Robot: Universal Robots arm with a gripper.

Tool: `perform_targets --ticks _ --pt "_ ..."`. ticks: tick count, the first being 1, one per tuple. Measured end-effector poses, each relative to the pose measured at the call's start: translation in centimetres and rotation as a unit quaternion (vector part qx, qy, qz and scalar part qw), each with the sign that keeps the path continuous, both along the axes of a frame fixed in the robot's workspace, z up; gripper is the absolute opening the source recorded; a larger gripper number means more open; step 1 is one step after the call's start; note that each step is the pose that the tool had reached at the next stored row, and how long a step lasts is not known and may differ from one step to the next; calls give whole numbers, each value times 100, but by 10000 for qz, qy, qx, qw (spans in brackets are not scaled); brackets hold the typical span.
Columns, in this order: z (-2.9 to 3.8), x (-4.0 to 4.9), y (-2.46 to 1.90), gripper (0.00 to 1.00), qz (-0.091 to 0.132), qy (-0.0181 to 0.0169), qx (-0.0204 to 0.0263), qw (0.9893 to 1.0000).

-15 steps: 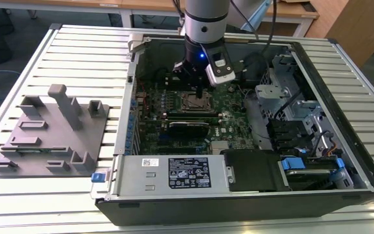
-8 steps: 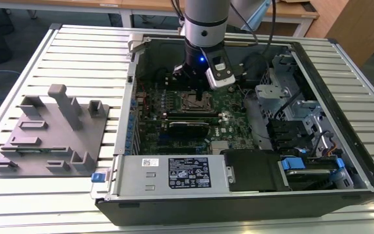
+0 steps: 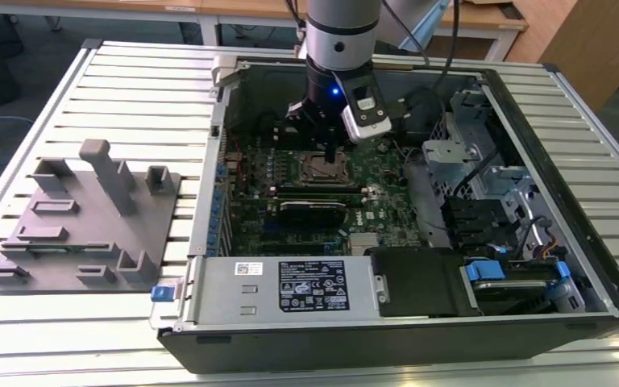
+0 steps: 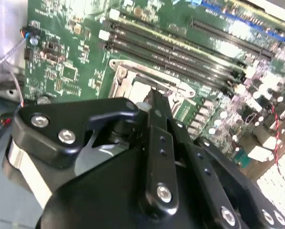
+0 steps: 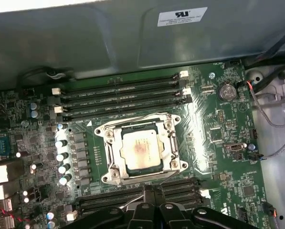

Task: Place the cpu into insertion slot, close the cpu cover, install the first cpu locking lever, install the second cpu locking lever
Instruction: 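Install the second cpu locking lever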

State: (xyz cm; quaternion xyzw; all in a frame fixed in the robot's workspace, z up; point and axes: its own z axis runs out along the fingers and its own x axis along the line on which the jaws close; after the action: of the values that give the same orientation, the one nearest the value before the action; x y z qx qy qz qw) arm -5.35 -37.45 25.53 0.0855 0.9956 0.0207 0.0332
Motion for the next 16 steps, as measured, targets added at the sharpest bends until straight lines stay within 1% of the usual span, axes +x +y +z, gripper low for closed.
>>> perform_targets --ticks 16 --pt "1 -1 -2 10 0 -1 -1 10000"
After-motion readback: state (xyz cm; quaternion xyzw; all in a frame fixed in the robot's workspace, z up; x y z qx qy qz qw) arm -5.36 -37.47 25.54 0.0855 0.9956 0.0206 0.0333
